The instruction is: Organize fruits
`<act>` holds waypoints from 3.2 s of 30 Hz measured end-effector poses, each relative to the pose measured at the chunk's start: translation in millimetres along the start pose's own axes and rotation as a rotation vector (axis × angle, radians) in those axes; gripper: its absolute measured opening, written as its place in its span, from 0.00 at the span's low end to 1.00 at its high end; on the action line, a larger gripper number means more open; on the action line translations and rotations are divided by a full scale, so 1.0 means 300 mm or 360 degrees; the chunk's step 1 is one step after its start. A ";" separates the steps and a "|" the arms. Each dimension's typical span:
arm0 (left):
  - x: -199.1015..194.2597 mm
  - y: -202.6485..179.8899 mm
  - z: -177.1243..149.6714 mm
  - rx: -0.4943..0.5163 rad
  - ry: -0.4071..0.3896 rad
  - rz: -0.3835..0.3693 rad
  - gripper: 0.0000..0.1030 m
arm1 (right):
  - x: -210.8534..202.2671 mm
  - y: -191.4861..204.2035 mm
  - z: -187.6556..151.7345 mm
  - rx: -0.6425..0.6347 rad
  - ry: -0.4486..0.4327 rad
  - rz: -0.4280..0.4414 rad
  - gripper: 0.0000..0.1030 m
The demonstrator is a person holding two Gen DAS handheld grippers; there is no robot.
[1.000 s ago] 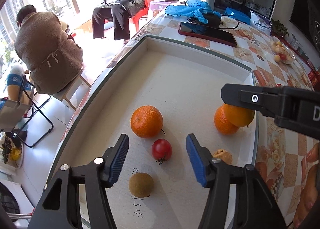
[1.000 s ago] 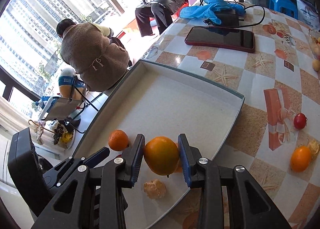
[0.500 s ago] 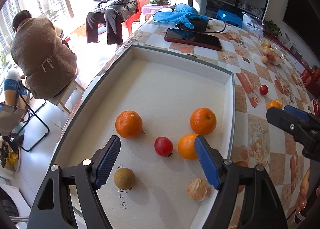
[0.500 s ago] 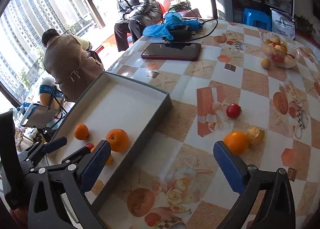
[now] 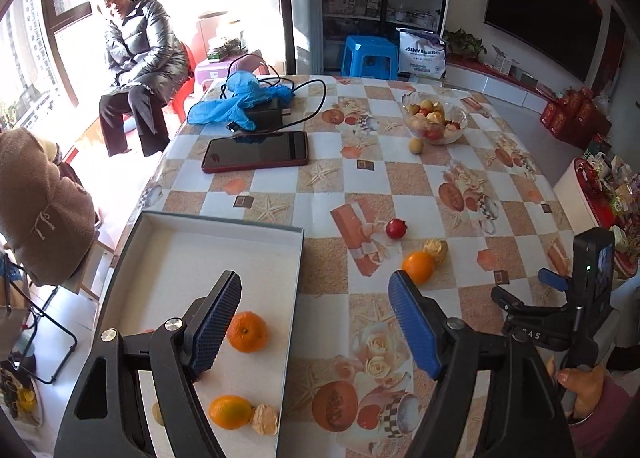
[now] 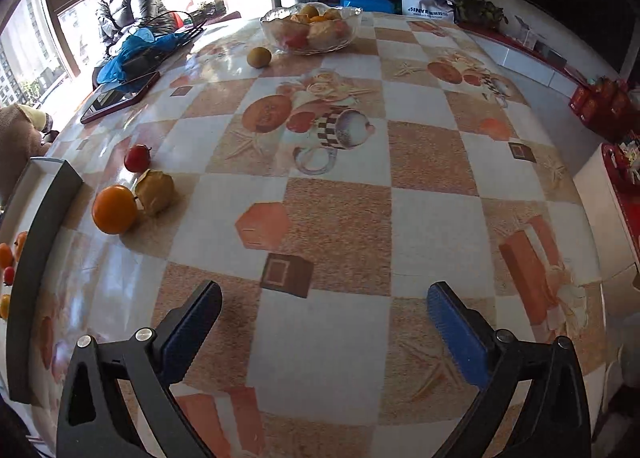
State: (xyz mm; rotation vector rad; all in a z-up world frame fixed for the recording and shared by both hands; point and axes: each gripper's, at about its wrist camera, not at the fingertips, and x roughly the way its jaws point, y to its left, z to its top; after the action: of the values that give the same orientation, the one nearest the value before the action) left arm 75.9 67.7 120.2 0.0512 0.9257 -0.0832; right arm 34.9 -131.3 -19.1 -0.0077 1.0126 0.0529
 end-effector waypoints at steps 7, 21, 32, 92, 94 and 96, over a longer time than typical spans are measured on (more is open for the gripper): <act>0.149 -0.181 0.158 0.0161 0.0053 0.0008 0.77 | -0.016 -0.031 -0.035 -0.0055 -0.0107 -0.0021 1.00; 0.573 -0.258 0.085 0.0065 0.0383 0.0016 0.54 | -0.009 -0.033 -0.034 -0.0046 -0.0122 -0.0019 1.00; 0.520 -0.210 0.033 -0.0047 0.0295 0.0003 0.24 | -0.009 -0.033 -0.034 -0.0046 -0.0122 -0.0020 1.00; 0.192 -0.149 -0.457 -0.0129 -0.0119 0.0028 0.24 | -0.139 0.068 -0.180 0.0047 -0.0191 0.0292 0.37; 0.191 -0.149 -0.457 -0.0130 -0.0121 0.0024 0.24 | -0.138 0.080 -0.183 0.0024 -0.0195 0.0247 0.37; 0.191 -0.148 -0.458 -0.0130 -0.0120 0.0023 0.24 | -0.134 0.090 -0.186 0.0008 -0.0200 0.0208 0.37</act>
State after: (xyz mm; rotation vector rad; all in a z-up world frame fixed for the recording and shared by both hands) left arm -3.1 31.5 -8.5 -0.0209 0.8523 -0.0334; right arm -35.0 -107.8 -14.1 0.0658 0.8868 0.1683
